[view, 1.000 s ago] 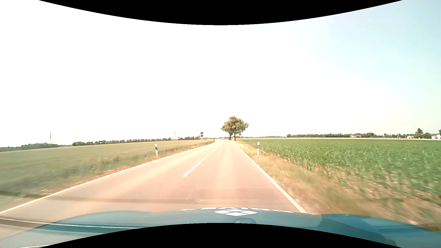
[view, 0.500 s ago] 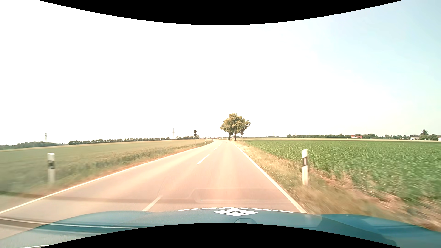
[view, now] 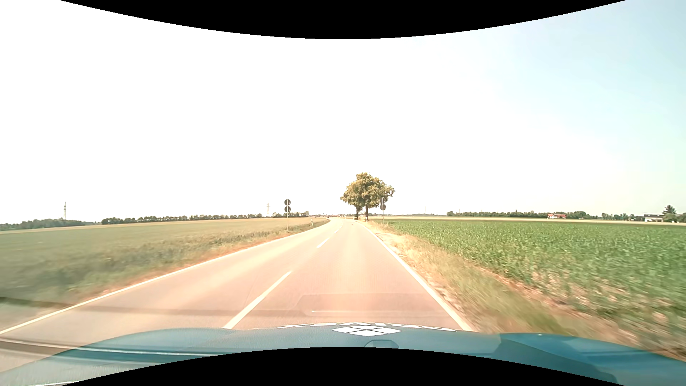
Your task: Follow the waypoints while adhering to traffic rules and regulations
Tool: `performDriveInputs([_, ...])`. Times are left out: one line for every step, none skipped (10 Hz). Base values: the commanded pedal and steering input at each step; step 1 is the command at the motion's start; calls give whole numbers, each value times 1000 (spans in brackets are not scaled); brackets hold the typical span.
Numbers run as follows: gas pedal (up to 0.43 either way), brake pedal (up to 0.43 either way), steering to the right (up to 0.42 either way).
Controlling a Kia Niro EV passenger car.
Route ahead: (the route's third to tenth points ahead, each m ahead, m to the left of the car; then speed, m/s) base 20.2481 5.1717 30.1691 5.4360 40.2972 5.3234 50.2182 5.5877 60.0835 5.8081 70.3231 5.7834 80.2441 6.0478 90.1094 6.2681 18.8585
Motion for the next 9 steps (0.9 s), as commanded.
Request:
performDriveInputs([189,0,-3])
performDriveInputs([189,0,-3])
performDriveInputs([189,0,-3])
performDriveInputs([189,0,-4])
performDriveInputs([189,0,-4])
performDriveInputs([189,0,-4])
performDriveInputs([177,0,-4])
performDriveInputs([177,0,-4])
performDriveInputs([177,0,-4])
